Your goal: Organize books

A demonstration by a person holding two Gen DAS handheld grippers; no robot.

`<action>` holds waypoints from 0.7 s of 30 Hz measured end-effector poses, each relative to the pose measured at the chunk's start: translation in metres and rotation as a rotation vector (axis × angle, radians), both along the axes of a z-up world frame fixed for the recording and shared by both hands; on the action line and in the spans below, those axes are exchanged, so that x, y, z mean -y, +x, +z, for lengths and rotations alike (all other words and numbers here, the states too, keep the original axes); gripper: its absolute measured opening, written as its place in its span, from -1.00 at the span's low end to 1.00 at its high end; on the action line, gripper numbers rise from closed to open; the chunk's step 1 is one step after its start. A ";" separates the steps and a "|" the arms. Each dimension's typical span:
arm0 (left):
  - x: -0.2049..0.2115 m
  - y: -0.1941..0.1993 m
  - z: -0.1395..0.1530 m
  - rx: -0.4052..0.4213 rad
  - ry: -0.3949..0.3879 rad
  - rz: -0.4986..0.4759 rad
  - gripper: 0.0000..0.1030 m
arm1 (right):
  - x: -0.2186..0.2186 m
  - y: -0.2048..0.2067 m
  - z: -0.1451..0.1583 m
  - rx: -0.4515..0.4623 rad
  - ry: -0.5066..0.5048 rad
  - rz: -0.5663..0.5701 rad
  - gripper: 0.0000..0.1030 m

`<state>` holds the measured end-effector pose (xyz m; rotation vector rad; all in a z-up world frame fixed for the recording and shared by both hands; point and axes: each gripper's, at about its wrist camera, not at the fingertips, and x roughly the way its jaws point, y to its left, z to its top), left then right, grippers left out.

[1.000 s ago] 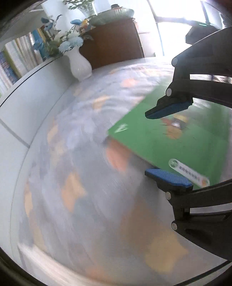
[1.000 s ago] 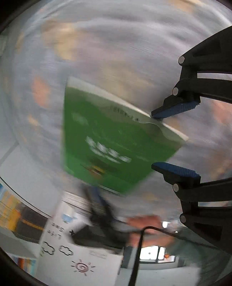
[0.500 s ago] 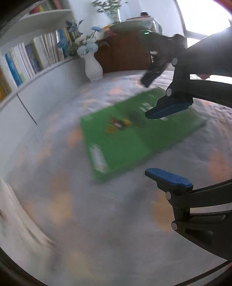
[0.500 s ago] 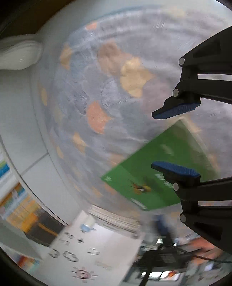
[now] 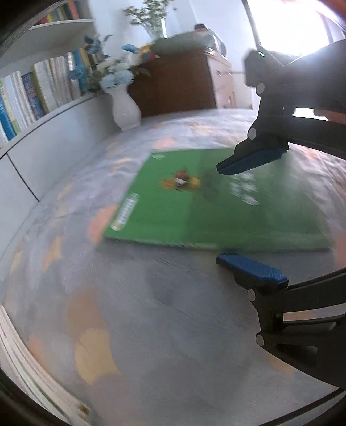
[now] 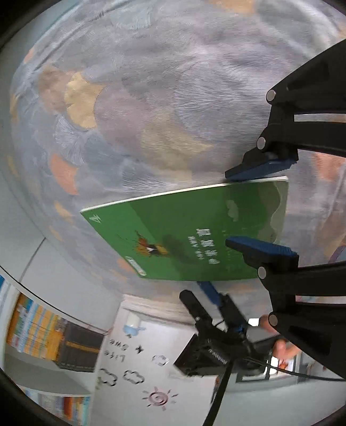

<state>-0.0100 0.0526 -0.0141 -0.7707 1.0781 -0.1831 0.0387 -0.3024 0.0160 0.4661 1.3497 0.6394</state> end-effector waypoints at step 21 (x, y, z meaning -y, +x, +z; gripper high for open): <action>0.045 -0.029 -0.015 0.032 -0.193 -0.053 -0.71 | 0.021 -0.015 -0.010 -0.023 0.044 -0.026 -0.32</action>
